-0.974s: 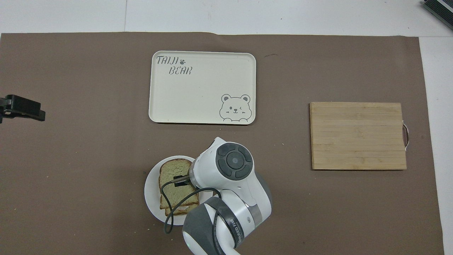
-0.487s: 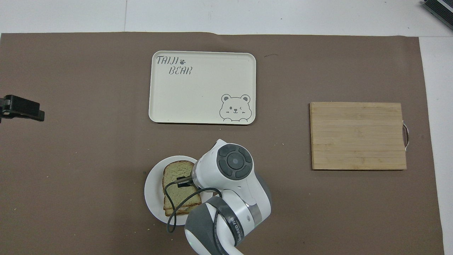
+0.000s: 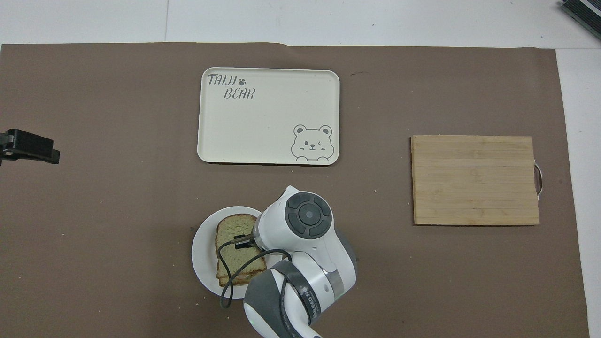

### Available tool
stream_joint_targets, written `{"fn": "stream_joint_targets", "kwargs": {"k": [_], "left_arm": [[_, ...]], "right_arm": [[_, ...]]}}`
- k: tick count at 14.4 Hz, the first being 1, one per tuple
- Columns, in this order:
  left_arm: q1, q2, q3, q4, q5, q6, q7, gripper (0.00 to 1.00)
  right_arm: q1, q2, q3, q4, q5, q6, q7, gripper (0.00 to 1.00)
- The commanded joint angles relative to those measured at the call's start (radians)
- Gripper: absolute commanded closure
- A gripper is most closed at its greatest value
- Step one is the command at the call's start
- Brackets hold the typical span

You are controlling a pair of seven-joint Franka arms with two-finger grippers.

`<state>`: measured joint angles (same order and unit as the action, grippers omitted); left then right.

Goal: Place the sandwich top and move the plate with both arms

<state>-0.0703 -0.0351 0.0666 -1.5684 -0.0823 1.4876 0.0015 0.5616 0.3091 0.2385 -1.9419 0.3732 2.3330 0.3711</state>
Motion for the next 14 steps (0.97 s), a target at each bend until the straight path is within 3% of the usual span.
{"fn": "stream_joint_targets", "kwargs": {"k": [1,4,5,7,8,9,10,14], "left_arm": [[0.043,-0.065,0.001,-0.1,-0.074,0.029,0.041,0.0],[0.11,-0.081,0.001,-0.174,-0.169,0.056,0.142,0.0],[0.121,-0.085,0.001,-0.194,-0.195,0.063,0.169,0.0],[0.141,-0.095,0.001,-0.251,-0.261,0.094,0.21,0.0],[0.147,-0.103,0.001,-0.287,-0.292,0.109,0.241,0.0],[0.147,-0.115,0.001,-0.318,-0.303,0.126,0.259,0.0],[0.145,-0.124,0.001,-0.352,-0.313,0.144,0.265,0.0],[0.129,-0.149,-0.001,-0.488,-0.364,0.23,0.331,0.0]], "right_arm": [[0.009,-0.008,0.001,-0.019,0.006,0.023,0.014,1.0],[0.012,-0.01,0.001,-0.023,0.007,0.023,0.051,1.0],[0.012,-0.01,0.001,-0.023,0.007,0.023,0.063,0.81],[0.012,-0.01,0.001,-0.023,0.007,0.022,0.068,0.58],[0.012,-0.01,0.001,-0.022,0.006,0.02,0.062,0.36],[0.012,-0.008,0.001,-0.019,0.006,0.02,0.063,0.06],[0.012,-0.008,0.001,-0.014,0.001,0.02,0.065,0.0],[-0.003,-0.034,-0.013,0.0,-0.057,0.019,0.065,0.0]]}}
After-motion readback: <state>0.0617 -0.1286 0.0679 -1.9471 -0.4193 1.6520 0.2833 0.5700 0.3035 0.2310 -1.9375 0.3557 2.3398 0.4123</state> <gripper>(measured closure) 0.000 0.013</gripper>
